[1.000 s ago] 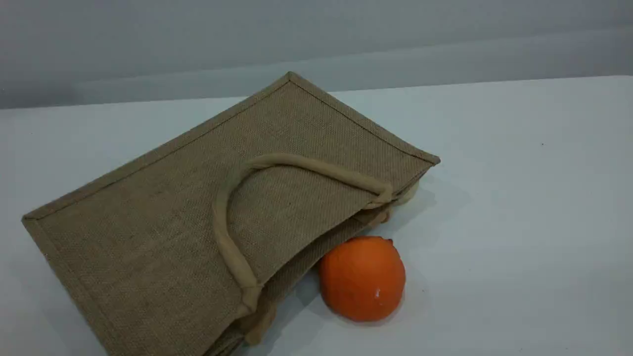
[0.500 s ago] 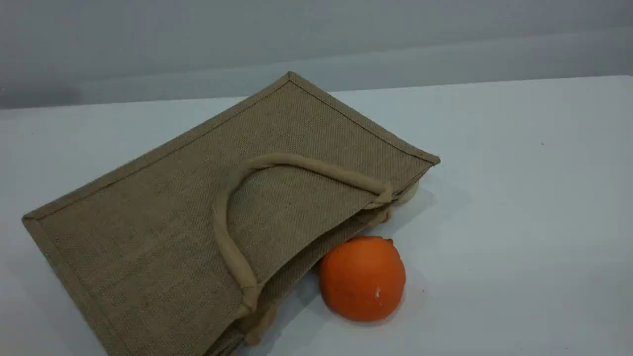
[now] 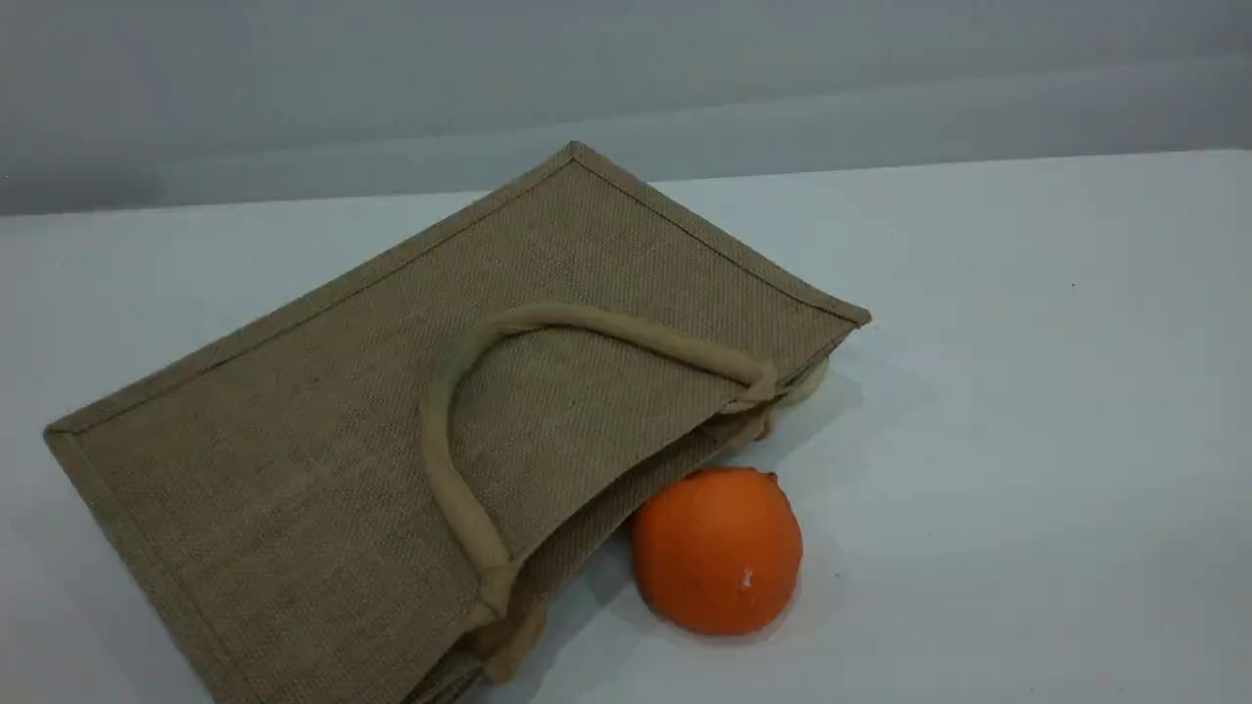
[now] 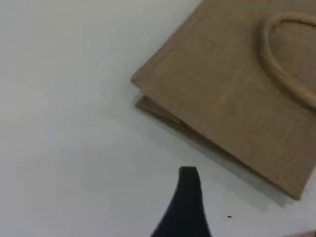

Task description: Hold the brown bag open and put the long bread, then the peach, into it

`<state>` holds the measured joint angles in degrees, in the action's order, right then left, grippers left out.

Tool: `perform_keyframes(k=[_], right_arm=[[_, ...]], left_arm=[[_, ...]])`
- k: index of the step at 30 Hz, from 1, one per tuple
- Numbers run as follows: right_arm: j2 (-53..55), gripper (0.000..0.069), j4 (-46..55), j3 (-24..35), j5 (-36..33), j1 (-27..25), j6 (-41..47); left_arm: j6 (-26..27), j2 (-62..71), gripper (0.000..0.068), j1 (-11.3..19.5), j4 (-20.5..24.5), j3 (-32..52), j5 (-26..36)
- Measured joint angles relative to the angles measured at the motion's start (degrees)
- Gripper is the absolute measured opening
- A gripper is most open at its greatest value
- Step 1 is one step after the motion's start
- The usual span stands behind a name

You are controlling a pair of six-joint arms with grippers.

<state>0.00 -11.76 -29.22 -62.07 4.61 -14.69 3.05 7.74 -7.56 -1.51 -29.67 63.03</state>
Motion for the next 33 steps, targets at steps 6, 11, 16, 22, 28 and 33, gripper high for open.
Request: perform_keyframes(k=[6,11,16,22,28,33], right_arm=[[0.0,0.0573,-0.1,0.0,0.1,-0.1,0.0],[0.0,0.0573,-0.1,0.0,0.1,-0.1,0.0],[0.0,0.0573,-0.1,0.0,0.1,-0.1,0.0],[0.0,0.0573,-0.1,0.0,0.1,-0.1,0.0],[0.0,0.0573,-0.1,0.0,0.1,-0.1,0.0],[0.0,0.0573,-0.1,0.0,0.1,-0.1,0.0]], left_arm=[[0.0,-3.8,0.0584,6.3,0.0,0.0,0.1],[0.0,-7.8,0.0584,8.7,-0.1,-0.1,0.2],[0.0,-7.7,0.0584,8.6,-0.1,-0.1,0.2],[0.0,-7.7,0.0584,8.6,-0.1,-0.1,0.2],[0.0,-7.7,0.0584,8.6,-0.1,-0.1,0.2],[0.0,-7.7,0.0584,8.6,-0.1,-0.1,0.2]])
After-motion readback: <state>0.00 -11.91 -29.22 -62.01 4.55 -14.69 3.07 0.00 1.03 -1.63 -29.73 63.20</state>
